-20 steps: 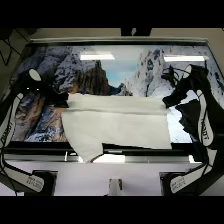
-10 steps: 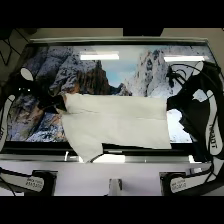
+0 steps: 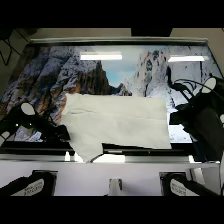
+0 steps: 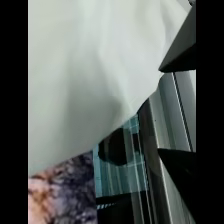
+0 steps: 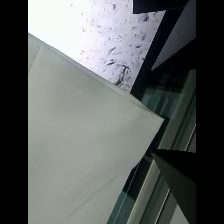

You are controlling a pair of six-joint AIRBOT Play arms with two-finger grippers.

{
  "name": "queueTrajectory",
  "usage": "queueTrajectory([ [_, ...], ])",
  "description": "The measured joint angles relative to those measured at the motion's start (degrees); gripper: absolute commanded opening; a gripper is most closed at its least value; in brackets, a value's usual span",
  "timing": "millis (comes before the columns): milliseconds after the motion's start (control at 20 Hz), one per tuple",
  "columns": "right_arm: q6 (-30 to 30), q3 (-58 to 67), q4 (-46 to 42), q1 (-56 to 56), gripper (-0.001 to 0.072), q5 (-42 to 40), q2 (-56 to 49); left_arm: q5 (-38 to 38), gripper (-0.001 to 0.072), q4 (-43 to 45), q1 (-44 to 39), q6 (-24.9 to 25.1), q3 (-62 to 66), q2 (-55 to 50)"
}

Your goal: Fold the shirts.

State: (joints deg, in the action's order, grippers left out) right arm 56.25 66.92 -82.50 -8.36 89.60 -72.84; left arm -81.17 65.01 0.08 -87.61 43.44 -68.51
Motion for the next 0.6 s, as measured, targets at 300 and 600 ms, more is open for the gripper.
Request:
queueTrajectory([
  [300,-0.2,-3.8,-0.6,0.0,0.0503,-0.5,4.3,8.0,0.0540,-6.2,-4.9,-0.2,-9.4,3.2],
  [600,-0.6,-10.8,-1.6,-0.1,0.0594,-1.6,4.1,14.1,0.0492,-10.2,-8.4,-1.2,-15.0,3.7],
])
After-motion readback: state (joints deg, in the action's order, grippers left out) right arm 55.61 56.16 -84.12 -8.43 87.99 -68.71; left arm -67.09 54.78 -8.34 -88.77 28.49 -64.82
